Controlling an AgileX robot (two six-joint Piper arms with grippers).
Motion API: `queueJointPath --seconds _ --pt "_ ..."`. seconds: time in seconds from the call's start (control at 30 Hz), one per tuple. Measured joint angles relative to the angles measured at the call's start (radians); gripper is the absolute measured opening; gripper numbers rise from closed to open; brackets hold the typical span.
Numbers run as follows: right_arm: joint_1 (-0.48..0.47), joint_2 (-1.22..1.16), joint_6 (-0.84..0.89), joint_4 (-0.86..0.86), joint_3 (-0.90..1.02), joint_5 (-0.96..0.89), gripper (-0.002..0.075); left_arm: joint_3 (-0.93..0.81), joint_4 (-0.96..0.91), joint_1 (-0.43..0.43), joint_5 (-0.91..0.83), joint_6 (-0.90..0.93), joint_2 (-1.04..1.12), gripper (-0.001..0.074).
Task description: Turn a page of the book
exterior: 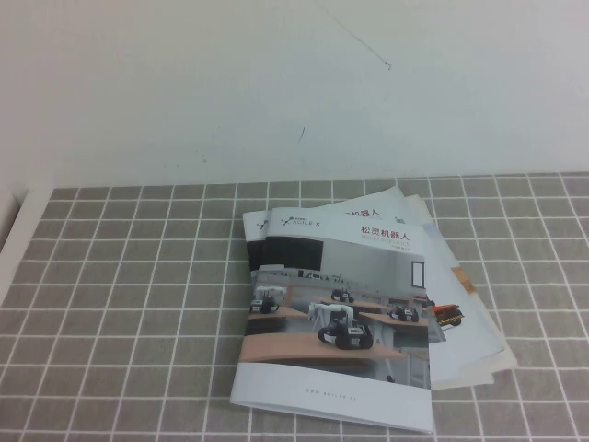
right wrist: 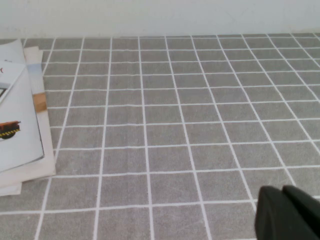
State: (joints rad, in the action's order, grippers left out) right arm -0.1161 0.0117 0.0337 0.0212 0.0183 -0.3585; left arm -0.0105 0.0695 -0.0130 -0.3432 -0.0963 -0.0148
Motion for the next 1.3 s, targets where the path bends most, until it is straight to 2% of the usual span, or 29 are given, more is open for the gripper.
queueJointPath --seconds 0.8,1.3 --pt "0.000 0.000 0.000 0.000 0.000 0.002 -0.0002 -0.002 -0.002 0.000 0.009 0.015 0.000 -0.0004" --pt "0.000 0.000 0.000 0.000 0.008 0.099 -0.0002 -0.011 -0.002 0.000 0.130 0.019 0.000 -0.0004"
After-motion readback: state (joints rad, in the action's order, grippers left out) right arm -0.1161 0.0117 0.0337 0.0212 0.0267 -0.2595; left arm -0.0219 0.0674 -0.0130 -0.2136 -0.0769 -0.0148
